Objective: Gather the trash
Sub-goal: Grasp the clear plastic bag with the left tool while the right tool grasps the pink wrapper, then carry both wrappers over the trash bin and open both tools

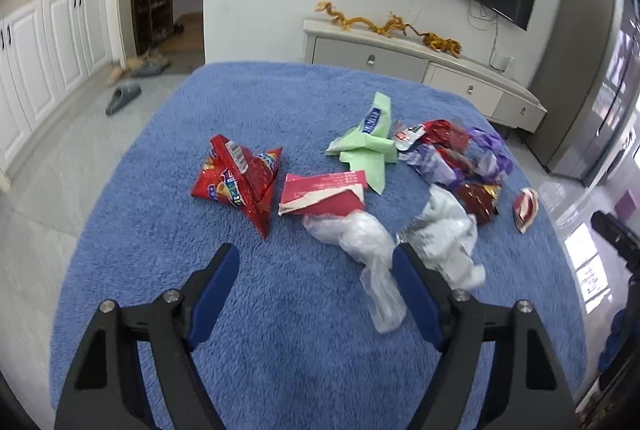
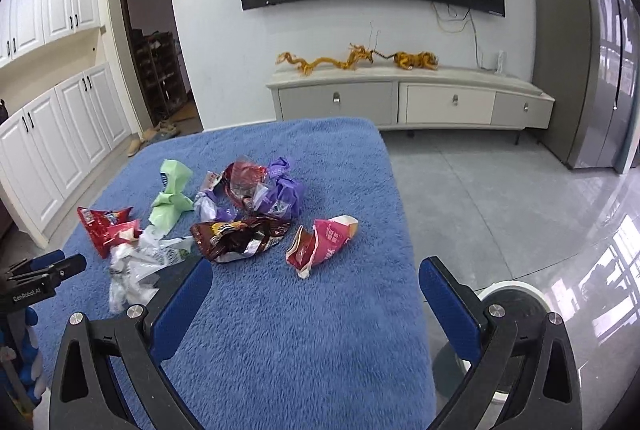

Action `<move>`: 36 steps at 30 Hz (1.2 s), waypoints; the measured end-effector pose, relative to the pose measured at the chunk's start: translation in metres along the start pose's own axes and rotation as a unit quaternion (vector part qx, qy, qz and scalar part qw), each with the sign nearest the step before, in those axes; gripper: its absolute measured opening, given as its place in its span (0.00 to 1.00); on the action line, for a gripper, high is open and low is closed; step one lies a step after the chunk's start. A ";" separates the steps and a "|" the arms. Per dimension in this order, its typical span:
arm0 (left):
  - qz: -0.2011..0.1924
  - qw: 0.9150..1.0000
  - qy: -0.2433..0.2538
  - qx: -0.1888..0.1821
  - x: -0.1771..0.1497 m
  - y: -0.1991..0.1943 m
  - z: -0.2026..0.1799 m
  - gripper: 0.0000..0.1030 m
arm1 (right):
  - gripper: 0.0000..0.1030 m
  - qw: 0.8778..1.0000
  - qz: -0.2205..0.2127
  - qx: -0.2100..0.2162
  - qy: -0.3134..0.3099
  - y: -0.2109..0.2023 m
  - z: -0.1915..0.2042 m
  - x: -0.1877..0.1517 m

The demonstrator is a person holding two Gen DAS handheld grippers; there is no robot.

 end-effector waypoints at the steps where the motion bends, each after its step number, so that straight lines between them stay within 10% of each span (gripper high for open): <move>1: 0.004 1.000 -0.006 -0.004 0.003 0.004 0.000 0.72 | 1.00 1.000 0.003 0.001 0.001 0.006 -0.002 0.003; 12: 0.025 0.999 0.010 -0.026 0.014 0.033 -0.019 0.71 | 1.00 0.998 0.051 0.024 0.026 0.074 -0.024 0.011; 24: 0.063 0.997 0.015 -0.044 -0.003 0.050 -0.034 0.56 | 0.70 0.993 0.103 0.030 0.059 0.118 -0.044 -0.001; 29: 0.077 0.994 0.011 -0.075 -0.012 0.050 -0.044 0.25 | 0.42 0.993 0.099 0.035 0.051 0.114 -0.040 -0.004; 36: 0.043 0.998 0.005 -0.049 -0.009 0.022 -0.031 0.25 | 0.37 0.994 0.077 0.063 0.037 0.086 -0.026 -0.002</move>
Point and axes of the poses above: each gripper's, at about its wrist camera, not at the fingertips, and y roughly the way its jaws point, z to its left, x to its top, the point moved 5 cm from there along y, roughly the way its jaws point, and after that the axes turned 11 degrees about x, right-handed, at the moved point
